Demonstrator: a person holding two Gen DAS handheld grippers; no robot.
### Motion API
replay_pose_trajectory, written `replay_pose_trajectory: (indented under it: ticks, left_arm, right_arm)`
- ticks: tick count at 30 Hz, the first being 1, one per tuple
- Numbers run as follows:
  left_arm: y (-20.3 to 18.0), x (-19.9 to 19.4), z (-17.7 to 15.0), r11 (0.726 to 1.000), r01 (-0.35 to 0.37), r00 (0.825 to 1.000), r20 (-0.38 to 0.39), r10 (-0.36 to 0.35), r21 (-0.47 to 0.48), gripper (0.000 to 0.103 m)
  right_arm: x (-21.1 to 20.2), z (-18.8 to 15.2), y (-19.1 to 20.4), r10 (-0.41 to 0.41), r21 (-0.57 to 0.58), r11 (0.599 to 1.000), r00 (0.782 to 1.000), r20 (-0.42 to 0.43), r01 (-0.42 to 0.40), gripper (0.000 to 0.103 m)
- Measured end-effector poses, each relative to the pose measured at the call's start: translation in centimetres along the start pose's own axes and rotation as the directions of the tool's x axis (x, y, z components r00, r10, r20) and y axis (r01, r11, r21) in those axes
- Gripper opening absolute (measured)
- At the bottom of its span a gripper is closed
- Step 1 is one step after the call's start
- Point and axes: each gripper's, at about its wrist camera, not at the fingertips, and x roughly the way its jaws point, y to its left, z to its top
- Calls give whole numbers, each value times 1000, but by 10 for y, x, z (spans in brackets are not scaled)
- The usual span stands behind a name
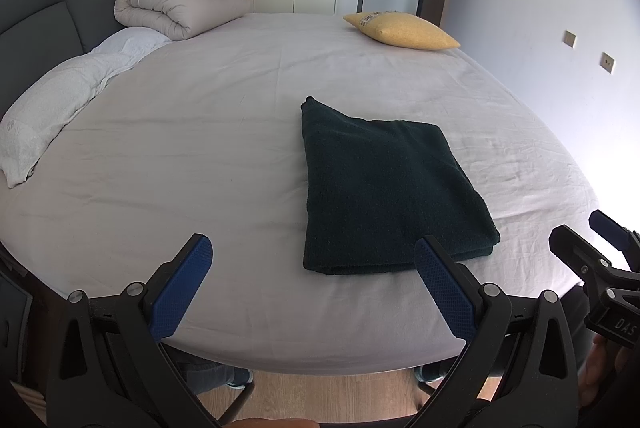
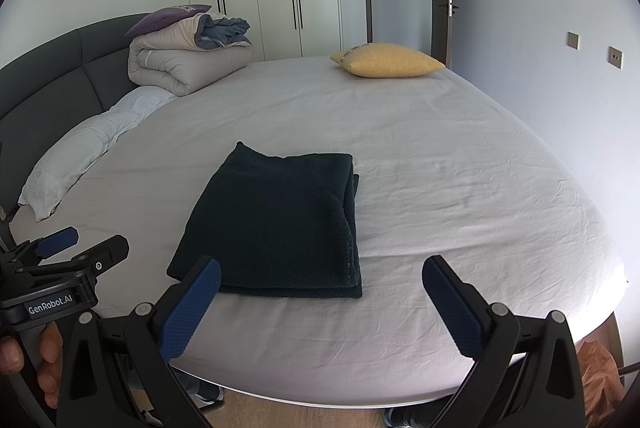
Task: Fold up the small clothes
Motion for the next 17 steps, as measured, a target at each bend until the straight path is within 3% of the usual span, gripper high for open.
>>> replay_pose_trajectory:
  ticks: [17]
  left_arm:
    - [10, 9, -1, 1000, 5, 1000, -15, -5, 11, 103]
  right_arm:
    - [-2, -8, -2, 13, 14, 1000, 1000, -17, -13, 103]
